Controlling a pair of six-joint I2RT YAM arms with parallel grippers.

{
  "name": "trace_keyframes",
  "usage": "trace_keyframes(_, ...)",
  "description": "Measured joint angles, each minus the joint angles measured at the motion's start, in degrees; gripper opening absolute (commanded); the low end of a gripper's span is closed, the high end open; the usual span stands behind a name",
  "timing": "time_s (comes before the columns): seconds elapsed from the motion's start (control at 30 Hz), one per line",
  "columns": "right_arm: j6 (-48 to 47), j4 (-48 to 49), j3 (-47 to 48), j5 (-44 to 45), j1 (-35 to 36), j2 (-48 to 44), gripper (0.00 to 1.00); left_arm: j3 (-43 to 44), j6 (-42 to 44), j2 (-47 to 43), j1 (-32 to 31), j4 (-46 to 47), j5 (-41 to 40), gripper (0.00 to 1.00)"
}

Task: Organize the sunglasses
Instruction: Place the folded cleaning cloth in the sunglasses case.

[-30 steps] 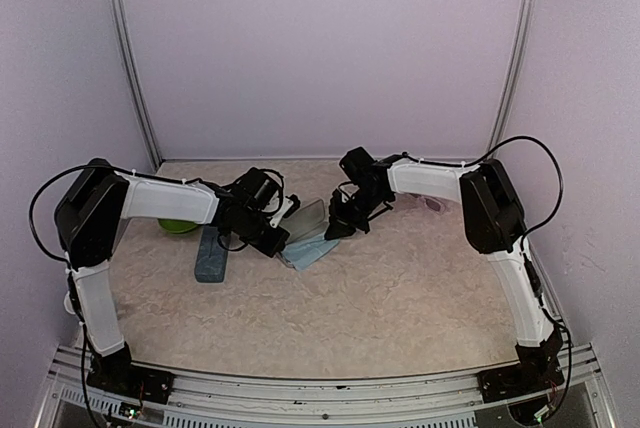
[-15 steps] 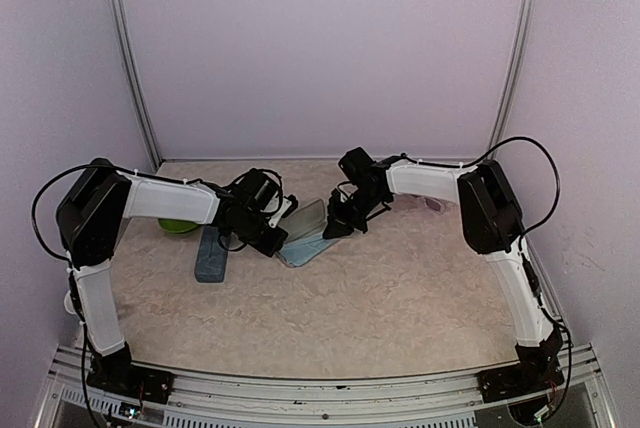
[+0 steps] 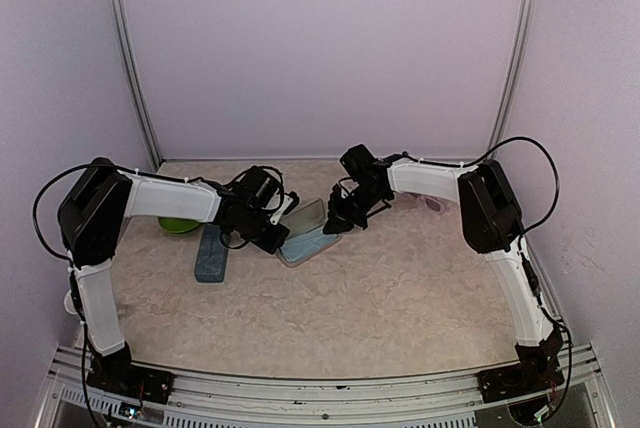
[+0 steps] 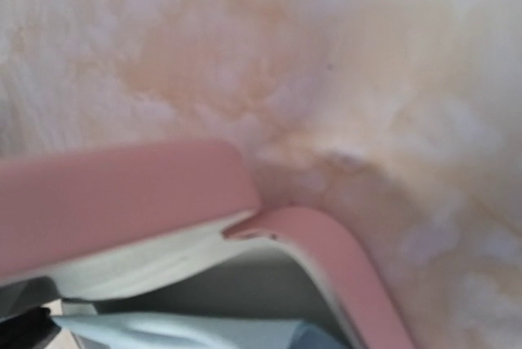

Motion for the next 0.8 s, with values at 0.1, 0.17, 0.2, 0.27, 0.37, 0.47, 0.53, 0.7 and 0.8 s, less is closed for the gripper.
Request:
trace_keyframes(0.1,0.0,0.2,0.0,0.13,-0.02,0.0,0.0,0.44,0.0,0.0,0.0,0.02,-0.39,0.01)
trace_keyframes(0.17,0.0,0.37,0.0,0.13,-0.04,0.0,0.02,0.5,0.02,0.0,0.0,0.04,-0.79,0.04)
trace_keyframes(0.2,0.0,0.42,0.0,0.13,-0.07,0.0,0.06,0.5,0.02,0.0,0.0,0.04,-0.96,0.06)
trace_keyframes(0.27,0.26,0.55,0.0,0.07,-0.07,0.0,0.14,0.5,0.02,0.0,0.0,0.04,-1.14,0.09)
trace_keyframes(0.37,0.37,1.14,0.0,0.11,-0.11,0.0,0.19,0.5,-0.02,0.0,0.02,0.0,-1.49,0.16)
trace_keyframes(0.47,0.46,1.4,0.0,0.07,-0.17,0.0,0.23,0.5,-0.09,0.0,0.02,0.0,-1.53,0.22)
trace_keyframes(0.53,0.46,1.55,0.0,-0.09,-0.2,0.0,0.25,0.5,-0.09,0.0,0.02,0.0,-1.55,0.23)
trace_keyframes(0.7,0.76,1.7,-0.04,-0.44,-0.2,0.0,0.29,0.5,-0.17,-0.11,0.0,-0.02,-1.51,0.25)
trace_keyframes(0.8,0.92,2.01,-0.5,-0.57,-0.2,-0.07,0.32,0.5,-0.24,-0.48,0.0,-0.11,-1.49,0.27)
